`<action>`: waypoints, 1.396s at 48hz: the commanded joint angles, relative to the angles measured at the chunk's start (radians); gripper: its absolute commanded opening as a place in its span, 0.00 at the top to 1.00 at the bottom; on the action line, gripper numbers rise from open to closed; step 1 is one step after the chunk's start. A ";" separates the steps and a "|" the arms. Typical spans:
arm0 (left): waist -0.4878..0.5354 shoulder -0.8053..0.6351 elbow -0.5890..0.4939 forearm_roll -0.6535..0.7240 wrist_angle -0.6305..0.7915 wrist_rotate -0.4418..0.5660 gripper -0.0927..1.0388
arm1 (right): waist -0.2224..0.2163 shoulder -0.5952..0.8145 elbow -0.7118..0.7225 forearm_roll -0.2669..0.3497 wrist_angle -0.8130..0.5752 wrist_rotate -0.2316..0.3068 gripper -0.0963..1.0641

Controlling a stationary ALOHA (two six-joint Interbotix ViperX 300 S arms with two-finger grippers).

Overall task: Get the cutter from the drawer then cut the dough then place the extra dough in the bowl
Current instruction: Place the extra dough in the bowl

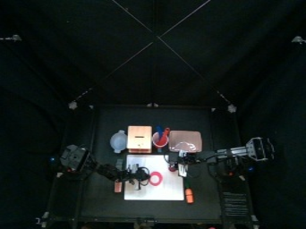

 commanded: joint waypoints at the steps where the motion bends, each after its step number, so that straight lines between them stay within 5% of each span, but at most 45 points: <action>1: 0.006 -0.017 0.003 -0.003 0.009 0.002 0.48 | 0.017 -0.014 -0.011 0.003 -0.018 -0.002 0.48; 10: 0.008 -0.018 0.005 -0.003 0.021 -0.002 0.48 | 0.018 -0.011 -0.011 0.020 -0.038 0.026 0.44; 28: 0.012 -0.032 0.005 -0.006 0.035 -0.002 0.48 | 0.015 -0.011 -0.020 0.028 -0.052 0.035 0.18; 67: 0.015 -0.149 0.008 0.098 0.026 0.005 0.48 | 0.011 -0.009 -0.018 0.052 -0.120 0.035 0.18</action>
